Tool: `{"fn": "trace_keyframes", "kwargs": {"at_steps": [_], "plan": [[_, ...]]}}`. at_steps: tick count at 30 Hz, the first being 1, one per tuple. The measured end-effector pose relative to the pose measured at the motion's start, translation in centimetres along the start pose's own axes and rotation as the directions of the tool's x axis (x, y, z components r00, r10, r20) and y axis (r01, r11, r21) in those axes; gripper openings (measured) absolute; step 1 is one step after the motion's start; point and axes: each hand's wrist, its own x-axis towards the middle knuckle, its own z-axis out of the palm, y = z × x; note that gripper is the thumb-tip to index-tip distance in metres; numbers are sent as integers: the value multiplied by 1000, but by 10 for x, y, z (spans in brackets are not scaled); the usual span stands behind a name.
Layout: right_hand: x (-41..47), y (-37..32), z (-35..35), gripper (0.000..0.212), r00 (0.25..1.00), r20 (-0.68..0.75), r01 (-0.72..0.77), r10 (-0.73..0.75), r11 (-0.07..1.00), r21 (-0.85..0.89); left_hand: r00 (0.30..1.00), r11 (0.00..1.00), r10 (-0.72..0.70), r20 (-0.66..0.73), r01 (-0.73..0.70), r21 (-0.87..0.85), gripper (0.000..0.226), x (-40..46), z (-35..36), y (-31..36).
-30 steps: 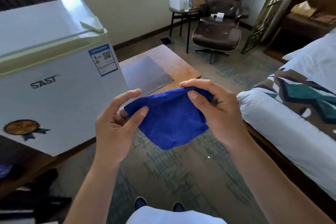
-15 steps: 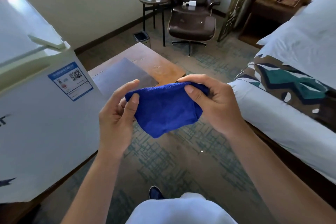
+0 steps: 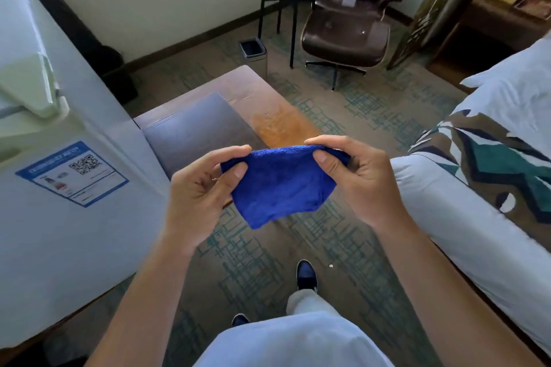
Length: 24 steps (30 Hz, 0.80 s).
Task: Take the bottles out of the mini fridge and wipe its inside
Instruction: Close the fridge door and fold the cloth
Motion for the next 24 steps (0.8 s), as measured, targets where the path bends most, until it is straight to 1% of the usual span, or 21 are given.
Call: {"fn": "trace_keyframes", "kwargs": {"at_steps": [3,5,8,11,15,20,24], "plan": [[36,24,-21,20,998,59,-6,5,1000,10,997,997,12,-71,-7,72,26,27,20,-17],[59,38,-34,19,996,90,-14,13,1000,12,995,991,13,-96,0,134,28,43,34,-27],[90,54,-52,20,991,130,-24,21,1000,17,990,986,3,-144,21,165,29,64,51,-40],[117,67,-66,20,986,162,-28,29,1000,-12,985,978,27,-169,9,210,29,82,65,-52],[143,84,-75,18,987,157,-17,31,996,-84,986,966,34,-162,9,259,32,108,73,-62],[165,97,-72,17,993,118,-7,24,990,-143,993,963,30,-116,2,269,29,136,67,-75],[178,106,-69,14,993,104,-34,57,977,-210,996,966,-27,-90,49,253,28,157,63,-85]]}}
